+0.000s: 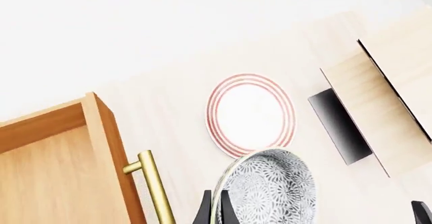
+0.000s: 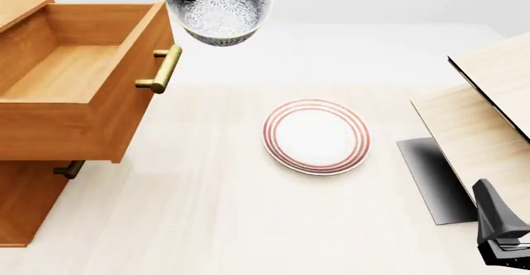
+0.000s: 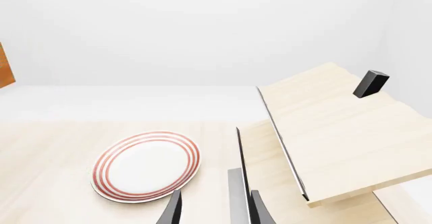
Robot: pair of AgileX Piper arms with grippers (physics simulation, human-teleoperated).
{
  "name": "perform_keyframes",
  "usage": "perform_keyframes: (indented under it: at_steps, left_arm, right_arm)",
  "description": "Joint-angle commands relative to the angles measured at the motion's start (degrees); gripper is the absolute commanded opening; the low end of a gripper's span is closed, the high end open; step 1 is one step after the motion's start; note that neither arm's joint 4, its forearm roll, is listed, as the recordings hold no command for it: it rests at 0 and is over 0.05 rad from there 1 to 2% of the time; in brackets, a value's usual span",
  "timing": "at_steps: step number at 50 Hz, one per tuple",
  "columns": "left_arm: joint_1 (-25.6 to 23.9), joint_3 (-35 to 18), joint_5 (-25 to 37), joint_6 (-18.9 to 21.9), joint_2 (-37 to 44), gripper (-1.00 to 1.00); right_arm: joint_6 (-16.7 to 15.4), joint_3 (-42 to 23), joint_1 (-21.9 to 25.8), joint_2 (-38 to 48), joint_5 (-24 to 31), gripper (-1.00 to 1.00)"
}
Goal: Open the top drawer of the cabinet and put the bowl in it.
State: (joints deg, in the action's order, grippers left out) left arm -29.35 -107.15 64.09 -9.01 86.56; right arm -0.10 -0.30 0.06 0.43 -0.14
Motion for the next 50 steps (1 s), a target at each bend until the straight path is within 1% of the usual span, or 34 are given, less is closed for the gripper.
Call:
perform_keyframes:
  at_steps: [1, 2, 6, 7, 8, 13, 18, 30, 37, 44, 47, 50]
  left_arm:
    - [3.17, -2.64, 2.36, 0.38, -1.55, -1.0]
    - [3.09, -2.96, 2.53, -0.17, -1.61, -1.0]
    - [3.88, -3.29, 3.11, -0.01, -2.05, -1.0]
    - [4.77, -2.88, 3.13, 0.22, -2.53, -1.0]
    - [4.63, -2.79, 3.11, -0.17, -2.65, -1.0]
    - [5.57, -2.31, 3.51, 0.38, -3.84, -1.0]
    - [7.59, -2.32, 4.43, 0.25, -5.4, -1.0]
    - [10.46, 0.88, 3.54, -1.07, -8.61, -1.0]
    - [12.16, 0.81, 4.1, -1.14, -9.22, -1.0]
    - [14.09, 1.91, 3.88, -1.79, -9.99, -1.0]
    - [15.96, 1.7, 4.25, -1.66, -10.48, -1.0]
    - [16.28, 2.19, 3.92, -2.2, -10.72, -1.0]
  right_arm:
    - [0.01, 0.05, -0.01, -0.11, 0.01, 1.0]
    - [0.02, 0.05, -0.01, -0.07, 0.02, 1.0]
    - [0.02, 0.05, -0.02, -0.07, 0.02, 1.0]
    - [0.03, 0.05, -0.02, -0.07, 0.02, 1.0]
    - [0.02, 0.05, -0.02, -0.07, 0.02, 1.0]
    - [0.01, 0.05, -0.02, -0.09, 0.02, 1.0]
    - [0.01, 0.05, -0.03, -0.07, 0.02, 1.0]
    - [0.02, 0.05, -0.02, -0.09, 0.02, 1.0]
    - [0.01, 0.05, 0.0, -0.1, 0.01, 1.0]
    - [0.02, 0.05, 0.0, -0.08, 0.02, 1.0]
    - [0.02, 0.05, -0.02, -0.07, 0.02, 1.0]
    - [0.02, 0.05, -0.02, -0.07, 0.02, 1.0]
